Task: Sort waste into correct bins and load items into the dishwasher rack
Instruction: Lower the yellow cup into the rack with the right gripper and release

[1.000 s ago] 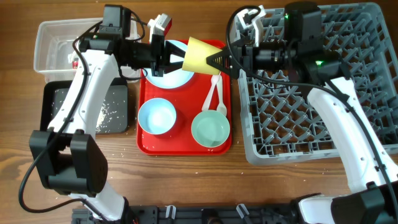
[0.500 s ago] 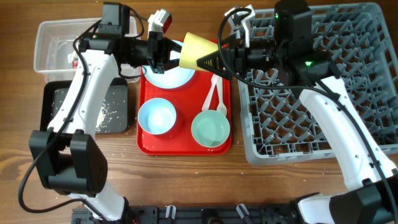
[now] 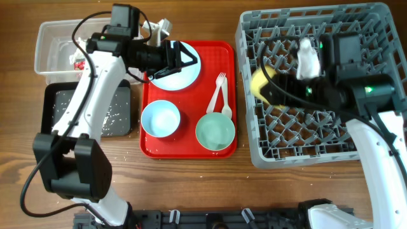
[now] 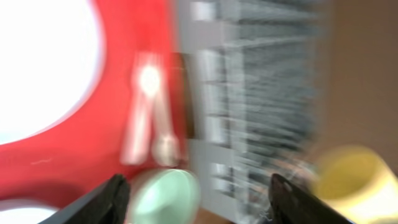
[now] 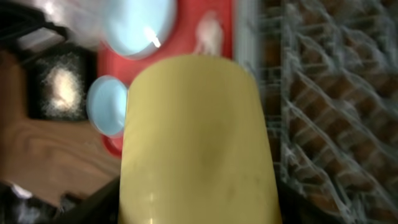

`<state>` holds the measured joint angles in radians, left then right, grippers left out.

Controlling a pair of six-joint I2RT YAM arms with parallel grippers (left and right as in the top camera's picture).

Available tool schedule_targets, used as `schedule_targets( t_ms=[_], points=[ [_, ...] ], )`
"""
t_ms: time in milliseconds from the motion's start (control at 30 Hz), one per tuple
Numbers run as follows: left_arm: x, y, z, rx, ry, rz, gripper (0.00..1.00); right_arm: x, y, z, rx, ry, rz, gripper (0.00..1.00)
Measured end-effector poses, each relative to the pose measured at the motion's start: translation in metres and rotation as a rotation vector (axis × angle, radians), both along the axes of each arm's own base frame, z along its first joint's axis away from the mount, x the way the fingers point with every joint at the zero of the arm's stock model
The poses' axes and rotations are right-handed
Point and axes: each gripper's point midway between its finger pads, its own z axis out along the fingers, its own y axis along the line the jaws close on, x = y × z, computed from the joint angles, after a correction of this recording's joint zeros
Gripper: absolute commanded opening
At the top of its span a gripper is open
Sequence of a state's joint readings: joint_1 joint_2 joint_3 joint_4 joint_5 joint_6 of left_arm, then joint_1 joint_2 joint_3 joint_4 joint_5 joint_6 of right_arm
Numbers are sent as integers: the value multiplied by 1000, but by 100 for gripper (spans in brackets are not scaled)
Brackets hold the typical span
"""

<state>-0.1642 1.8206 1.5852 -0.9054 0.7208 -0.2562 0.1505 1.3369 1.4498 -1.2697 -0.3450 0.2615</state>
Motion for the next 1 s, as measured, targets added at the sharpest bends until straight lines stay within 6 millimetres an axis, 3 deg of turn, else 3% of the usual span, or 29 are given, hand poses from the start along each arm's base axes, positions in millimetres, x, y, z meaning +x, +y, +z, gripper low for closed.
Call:
schedule_targets(
  t_ms=[100,200,267,367,433,500,567,700,733,833,900,1000],
  points=[
    [2,15,-26,245,-14,54,77,-51,-31,-30,-162,285,-110,68],
    [5,24,-33,354,-39,80,77,-63,-40,-50,-216,384,-142,68],
    [7,29,-35,391,-48,93,77,-70,-44,-74,-243,454,-155,68],
    [9,33,-37,415,-53,104,78,-70,-44,-109,-249,491,-163,71],
    [9,34,-37,421,-55,106,78,-65,-42,-128,-246,498,-166,89],
    [9,35,-37,424,-55,107,78,-56,-39,-140,-233,490,-171,98],
    [9,35,-37,425,-55,108,79,-44,-34,-146,-209,468,-166,98],
    [9,36,-38,429,-52,108,79,-25,-30,-132,-189,405,-166,91],
    [9,36,-38,429,-52,108,80,-15,-29,-119,-182,372,-162,89],
    [8,36,-38,430,-49,108,82,41,-16,-50,-119,115,-133,85],
    [8,36,-38,431,-50,105,82,63,2,-20,-87,-26,-76,83],
    [8,36,-38,431,-50,105,84,63,43,-13,-66,-90,50,82]
  ],
)
